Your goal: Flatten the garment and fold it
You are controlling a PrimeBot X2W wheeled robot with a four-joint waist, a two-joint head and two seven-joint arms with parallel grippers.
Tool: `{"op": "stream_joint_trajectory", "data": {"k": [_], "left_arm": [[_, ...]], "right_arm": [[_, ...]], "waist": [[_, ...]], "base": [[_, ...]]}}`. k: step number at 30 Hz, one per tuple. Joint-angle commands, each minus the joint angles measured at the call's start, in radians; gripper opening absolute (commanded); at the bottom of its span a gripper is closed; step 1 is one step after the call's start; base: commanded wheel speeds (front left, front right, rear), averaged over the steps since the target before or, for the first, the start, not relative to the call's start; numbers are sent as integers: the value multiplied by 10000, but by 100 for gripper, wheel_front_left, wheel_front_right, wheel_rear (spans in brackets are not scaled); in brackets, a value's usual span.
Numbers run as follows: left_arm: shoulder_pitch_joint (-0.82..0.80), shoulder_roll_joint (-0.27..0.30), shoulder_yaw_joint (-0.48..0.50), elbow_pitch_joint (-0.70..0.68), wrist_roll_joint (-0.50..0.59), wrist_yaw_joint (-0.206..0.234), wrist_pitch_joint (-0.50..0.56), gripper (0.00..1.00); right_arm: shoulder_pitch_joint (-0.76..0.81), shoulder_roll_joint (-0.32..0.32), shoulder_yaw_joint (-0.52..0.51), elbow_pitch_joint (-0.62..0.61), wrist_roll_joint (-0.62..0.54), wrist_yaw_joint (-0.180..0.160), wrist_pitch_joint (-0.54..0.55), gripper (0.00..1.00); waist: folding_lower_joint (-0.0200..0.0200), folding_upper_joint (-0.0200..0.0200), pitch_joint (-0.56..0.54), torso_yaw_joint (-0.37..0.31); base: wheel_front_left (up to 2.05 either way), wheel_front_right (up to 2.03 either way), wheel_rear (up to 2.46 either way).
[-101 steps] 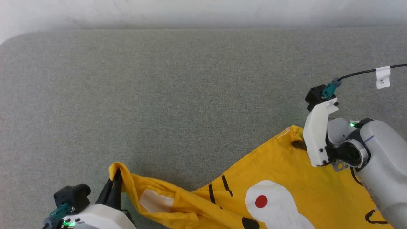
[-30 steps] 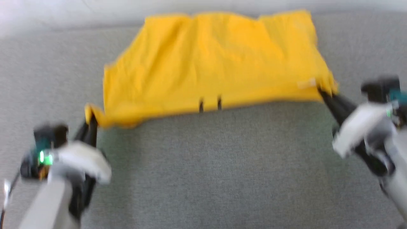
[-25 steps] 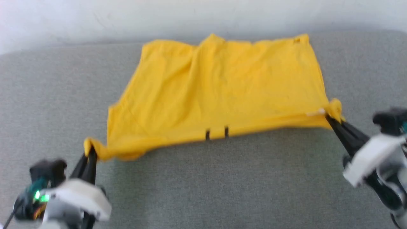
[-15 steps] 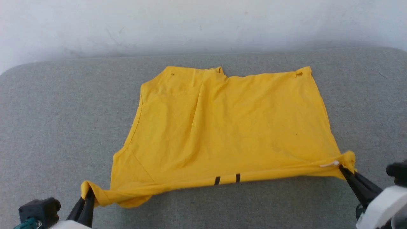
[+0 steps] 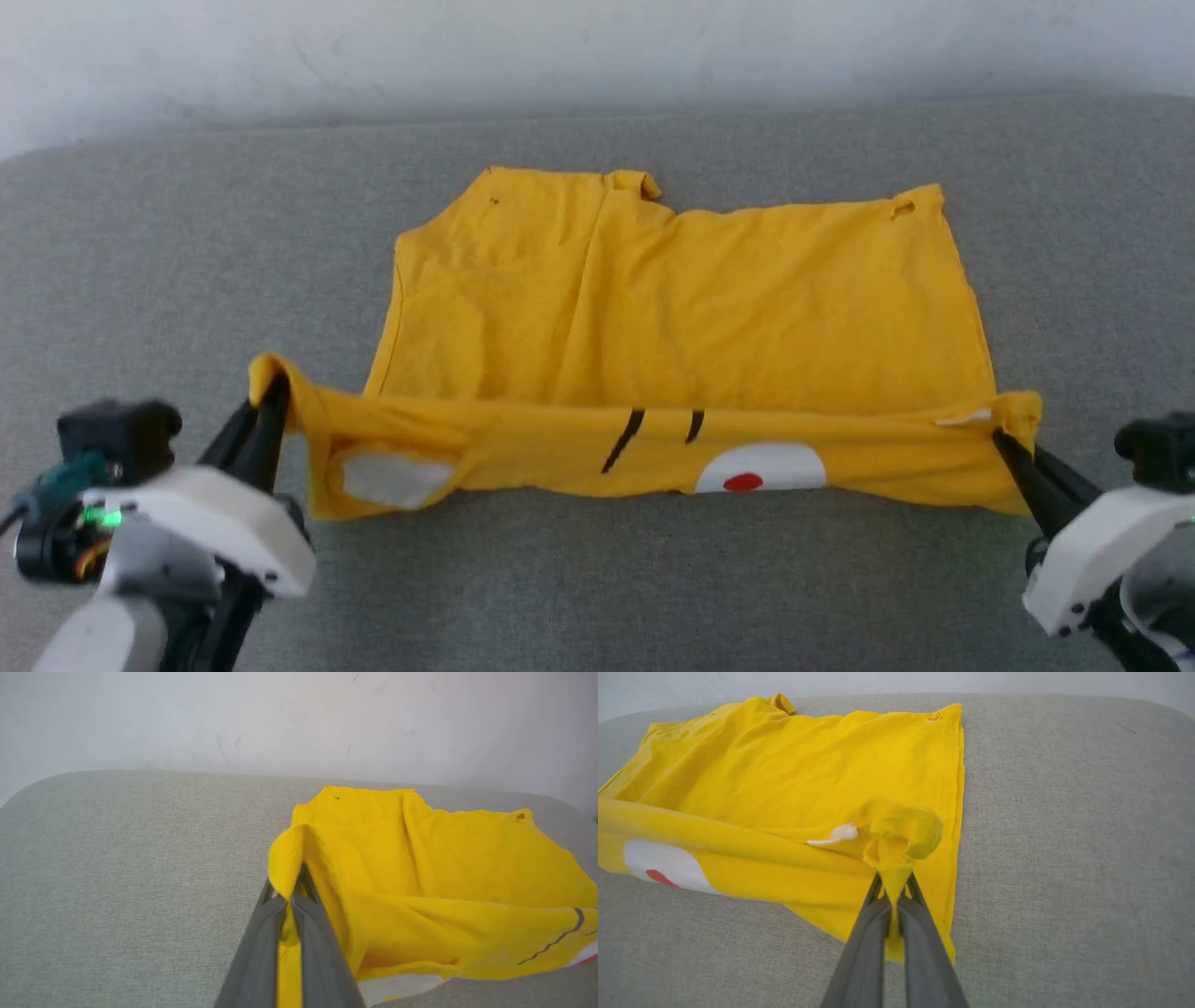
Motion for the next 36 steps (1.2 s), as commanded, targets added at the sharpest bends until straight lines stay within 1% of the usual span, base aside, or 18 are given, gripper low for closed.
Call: {"op": "stream_joint_trajectory", "data": {"k": [1, 5, 10, 11, 12, 13, 14, 15, 16, 17, 18, 22, 23, 28, 32, 36], "left_arm": [[-713, -90, -113, 548, -43, -256, -126, 0], [-1976, -373, -426, 1873, -78, -808, -381, 0], [-2901, -747, -736, 3601, -110, -1278, -701, 0], [-3021, -830, -791, 3902, -126, -1369, -784, 0], [-3128, -899, -845, 4190, -131, -1458, -865, 0], [-3214, -985, -891, 4465, -169, -1550, -938, 0], [-3289, -1062, -945, 4719, -202, -1641, -988, 0], [-3361, -1125, -984, 4934, -211, -1712, -1069, 28], [-3422, -1178, -1014, 5123, -208, -1769, -1162, 49], [-3463, -1228, -1043, 5295, -209, -1815, -1240, 92], [-3505, -1282, -1058, 5446, -221, -1852, -1320, 100], [-3520, -1369, -1001, 5725, -291, -1961, -1687, 100], [-3520, -1369, -1001, 5725, -291, -1961, -1687, 100], [-3245, -1107, -770, 5328, -322, -1858, -1890, 100], [-2839, -609, -511, 4469, -490, -1705, -1445, 100], [-2444, 11, -373, 3502, -816, -1630, -393, 100]], "right_arm": [[-463, -110, 101, 243, -233, -23, 48, 0], [-1328, -172, 432, 873, -383, -23, 24, 0], [-2327, -110, 943, 1751, -390, -23, -339, 0], [-2506, -85, 1014, 1964, -418, -23, -481, 11], [-2676, -54, 1087, 2161, -468, -23, -674, 36], [-2824, -18, 1165, 2360, -509, -23, -889, 46], [-2944, 21, 1218, 2573, -553, -23, -1100, 66], [-3050, 58, 1220, 2773, -638, -23, -1352, 100], [-3128, 104, 1254, 2955, -673, -23, -1577, 100], [-3178, 130, 1313, 3112, -680, -23, -1779, 100], [-3206, 143, 1348, 3242, -682, -23, -1998, 100], [-3119, 141, 1424, 3471, -774, -23, -2877, 100], [-3119, 141, 1424, 3471, -774, -23, -2877, 100], [-2644, 151, 1373, 2943, -1005, -23, -3649, 100], [-2025, 315, 1158, 2012, -1256, -23, -3675, 100], [-1385, 515, 792, 996, -1542, -23, -3455, 100]], "waist": [[-1, 0, 344, -94], [-1, 0, 736, -193], [-1, 0, 1085, -325], [-1, 0, 1121, -336], [-1, 0, 1156, -351], [-1, 0, 1175, -357], [-1, 0, 1186, -355], [-1, 0, 1192, -350], [-1, 0, 1188, -340], [-1, 0, 1170, -321], [-1, 0, 1140, -298], [-1, 0, 883, -216], [-1, 0, 883, -216], [-1, 0, 412, -195], [-1, 0, 77, -241], [-1, 0, -73, -287]], "base": [[0, 0, 0], [0, 0, 0], [0, 0, 0], [0, 0, 0], [0, 0, 0], [0, 0, 0], [0, 0, 0], [0, 0, 0], [0, 0, 0], [0, 0, 0], [0, 0, 0], [0, 0, 0], [0, 0, 0], [0, 0, 0], [0, 0, 0], [0, 0, 0]]}}
